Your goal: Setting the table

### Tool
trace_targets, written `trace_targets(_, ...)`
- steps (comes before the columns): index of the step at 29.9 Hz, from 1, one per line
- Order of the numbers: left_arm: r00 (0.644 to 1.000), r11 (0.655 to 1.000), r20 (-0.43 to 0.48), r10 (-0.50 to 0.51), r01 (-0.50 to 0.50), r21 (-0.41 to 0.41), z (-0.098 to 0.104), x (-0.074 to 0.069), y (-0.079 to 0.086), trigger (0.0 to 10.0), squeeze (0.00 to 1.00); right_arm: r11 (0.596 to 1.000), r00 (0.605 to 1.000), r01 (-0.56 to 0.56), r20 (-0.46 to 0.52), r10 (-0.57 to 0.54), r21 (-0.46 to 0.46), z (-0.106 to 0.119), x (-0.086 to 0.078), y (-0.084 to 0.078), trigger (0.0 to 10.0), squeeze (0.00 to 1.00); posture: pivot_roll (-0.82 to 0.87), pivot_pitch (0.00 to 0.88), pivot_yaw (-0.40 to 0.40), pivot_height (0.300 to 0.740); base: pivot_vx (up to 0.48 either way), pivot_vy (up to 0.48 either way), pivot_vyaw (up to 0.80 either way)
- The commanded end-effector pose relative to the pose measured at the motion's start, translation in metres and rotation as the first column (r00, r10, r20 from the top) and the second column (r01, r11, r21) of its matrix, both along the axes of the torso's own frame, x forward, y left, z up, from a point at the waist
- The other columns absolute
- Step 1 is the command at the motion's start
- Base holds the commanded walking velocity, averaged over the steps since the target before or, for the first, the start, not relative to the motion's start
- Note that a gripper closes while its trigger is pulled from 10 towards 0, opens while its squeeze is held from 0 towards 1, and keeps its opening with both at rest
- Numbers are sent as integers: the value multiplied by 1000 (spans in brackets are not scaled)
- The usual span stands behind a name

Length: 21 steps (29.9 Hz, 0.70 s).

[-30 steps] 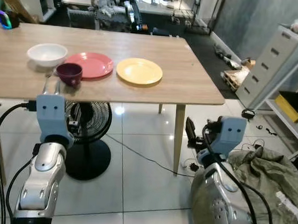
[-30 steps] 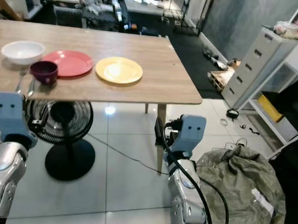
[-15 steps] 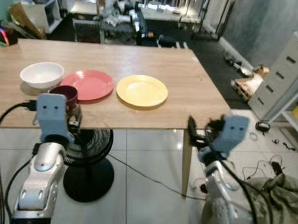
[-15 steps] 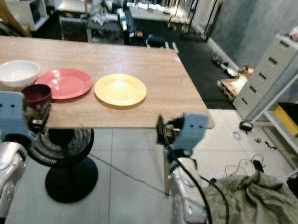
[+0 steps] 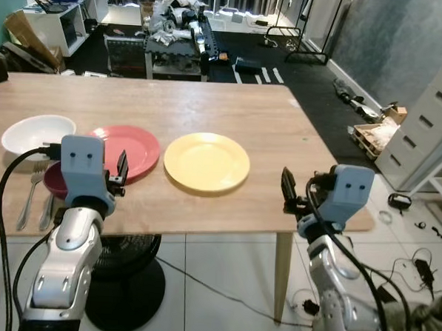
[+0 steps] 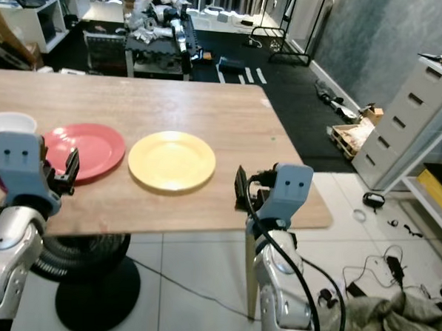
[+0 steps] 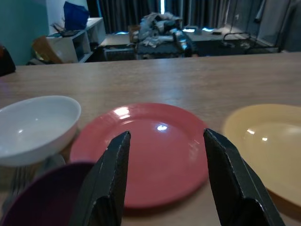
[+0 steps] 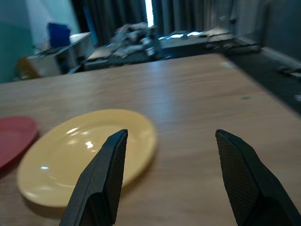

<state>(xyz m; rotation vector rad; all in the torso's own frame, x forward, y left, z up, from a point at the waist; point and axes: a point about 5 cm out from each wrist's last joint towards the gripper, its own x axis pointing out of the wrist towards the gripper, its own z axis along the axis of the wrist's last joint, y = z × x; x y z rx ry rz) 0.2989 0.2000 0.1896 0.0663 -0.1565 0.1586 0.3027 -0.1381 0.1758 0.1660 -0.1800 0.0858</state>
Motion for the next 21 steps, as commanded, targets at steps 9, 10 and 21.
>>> trace_targets(9, 999, 999, -26, -46, 47, 27, -4, 1, -7, 10000, 0, 999, 999, 44, -25, -45, -27, -5, -1, -11, 10000, 0, -10, 0, 45, 740, 410, 0, 0)
trace_targets(10, 998, 998, -34, -57, 58, 33, -4, 2, -8, 10000, 0, 999, 999, 46, -27, -47, -28, -6, 0, -11, 10000, 0, -10, 0, 45, 740, 270, 0, 0)
trace_targets(21, 917, 916, -120, -380, 391, 93, -16, 7, -31, 10000, 0, 997, 996, 64, -56, -67, -46, -10, 2, -12, 10000, 0, -16, 0, 38, 740, 0, 0, 0)
